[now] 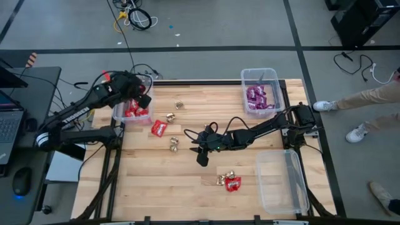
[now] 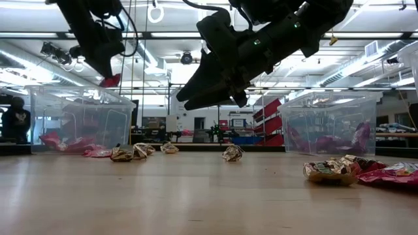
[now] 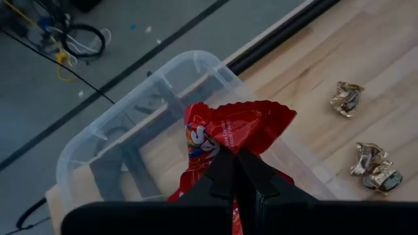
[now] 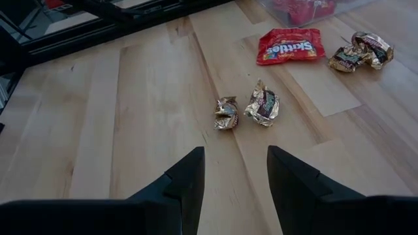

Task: Sort candy
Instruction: Put the red candy into the top left transparent bin

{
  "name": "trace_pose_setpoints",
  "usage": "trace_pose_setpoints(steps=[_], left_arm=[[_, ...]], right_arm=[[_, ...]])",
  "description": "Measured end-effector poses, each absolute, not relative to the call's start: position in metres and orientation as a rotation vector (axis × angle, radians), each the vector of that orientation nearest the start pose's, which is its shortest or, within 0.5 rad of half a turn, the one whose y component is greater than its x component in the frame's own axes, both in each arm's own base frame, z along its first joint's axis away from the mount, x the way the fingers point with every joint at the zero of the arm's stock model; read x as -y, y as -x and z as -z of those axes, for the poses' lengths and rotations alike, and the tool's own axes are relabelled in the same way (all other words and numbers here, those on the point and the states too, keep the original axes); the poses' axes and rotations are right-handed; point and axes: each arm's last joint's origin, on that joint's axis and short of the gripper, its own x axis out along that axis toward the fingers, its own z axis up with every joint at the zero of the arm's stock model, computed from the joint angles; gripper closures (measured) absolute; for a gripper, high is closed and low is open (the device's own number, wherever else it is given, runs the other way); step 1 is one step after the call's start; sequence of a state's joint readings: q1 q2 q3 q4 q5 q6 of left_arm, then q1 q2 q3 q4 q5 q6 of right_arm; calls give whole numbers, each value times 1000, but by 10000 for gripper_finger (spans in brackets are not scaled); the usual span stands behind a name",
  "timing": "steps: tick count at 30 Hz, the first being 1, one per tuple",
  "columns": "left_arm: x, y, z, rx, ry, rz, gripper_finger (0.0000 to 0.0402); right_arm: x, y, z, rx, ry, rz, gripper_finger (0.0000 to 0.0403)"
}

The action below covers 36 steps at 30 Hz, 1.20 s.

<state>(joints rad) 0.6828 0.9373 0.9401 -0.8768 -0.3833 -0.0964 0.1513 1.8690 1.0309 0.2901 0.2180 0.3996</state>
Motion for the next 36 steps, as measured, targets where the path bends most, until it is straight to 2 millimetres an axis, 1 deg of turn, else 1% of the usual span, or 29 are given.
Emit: trace_pose_setpoints(steps=[5,15,26,32,36], left_arm=[[-129,-124,-299,-878,249,-1074,400],[-154,-126,-282,-994,291,-1121,400],[-174,-129,-267,-1048,329,-1154,400],[-184,-134,-262,-1027,340,-1125,397],[-187,-136,-259,-1031,344,-1125,395]], right_arm=[[-52,-385,-164,-517,-289,171,252],[-53,-384,-164,-517,-289,169,252],[-55,-384,-164,-518,-288,165,252],[-55,-384,-164,-518,-288,165,252],[-55,-384,-164,-518,-288,165,252]])
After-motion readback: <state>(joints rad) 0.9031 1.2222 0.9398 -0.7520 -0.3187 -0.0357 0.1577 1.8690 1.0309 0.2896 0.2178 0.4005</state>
